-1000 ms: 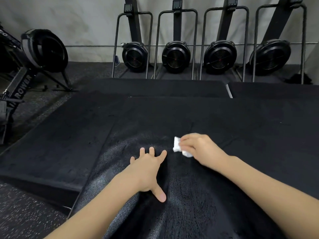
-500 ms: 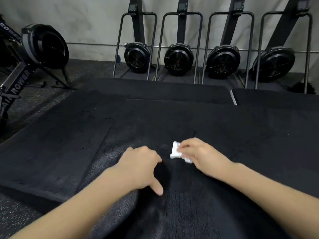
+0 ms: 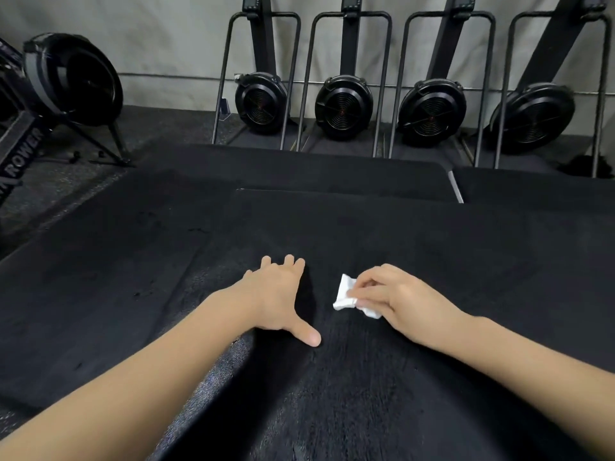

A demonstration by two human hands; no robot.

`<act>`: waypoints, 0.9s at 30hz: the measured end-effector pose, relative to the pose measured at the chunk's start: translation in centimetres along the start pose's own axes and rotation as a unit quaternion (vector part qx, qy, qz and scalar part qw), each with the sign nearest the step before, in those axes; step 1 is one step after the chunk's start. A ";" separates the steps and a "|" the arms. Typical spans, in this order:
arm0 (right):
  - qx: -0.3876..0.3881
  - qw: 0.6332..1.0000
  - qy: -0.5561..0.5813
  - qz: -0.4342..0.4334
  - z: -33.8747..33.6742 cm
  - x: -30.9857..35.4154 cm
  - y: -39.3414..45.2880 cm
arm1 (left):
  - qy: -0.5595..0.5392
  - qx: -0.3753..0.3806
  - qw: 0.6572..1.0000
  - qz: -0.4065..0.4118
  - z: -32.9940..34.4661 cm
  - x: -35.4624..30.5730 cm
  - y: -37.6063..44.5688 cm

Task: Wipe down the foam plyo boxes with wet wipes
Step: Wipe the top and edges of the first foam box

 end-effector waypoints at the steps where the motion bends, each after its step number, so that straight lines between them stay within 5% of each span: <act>1: 0.000 1.000 -0.006 0.005 0.0 -0.9 0.9 | 0.005 0.003 1.000 -0.001 0.0 -0.1 0.2; 6: -0.049 0.987 -0.130 0.080 -0.1 -9.1 7.9 | 0.038 0.016 0.999 -0.006 0.4 -0.2 1.4; 9: -0.058 0.980 -0.112 0.154 -0.2 -10.7 10.1 | 0.045 0.023 0.999 -0.005 0.7 -0.2 2.0; 18: -0.024 0.997 -0.037 0.067 1.2 -6.9 9.2 | 0.047 0.039 0.998 0.001 0.6 -0.6 2.9; 27: -0.096 0.964 -0.131 0.212 0.2 -13.2 13.9 | 0.029 0.048 0.998 -0.014 0.1 -1.3 2.4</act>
Point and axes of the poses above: each hand's wrist, its own y-axis towards the middle knuckle, its own z-axis out of the palm, x = y × z, the point moved 6 cm from there along y, towards the middle knuckle, and after that the axes turned 13 degrees about -x, right-handed, at the moved point
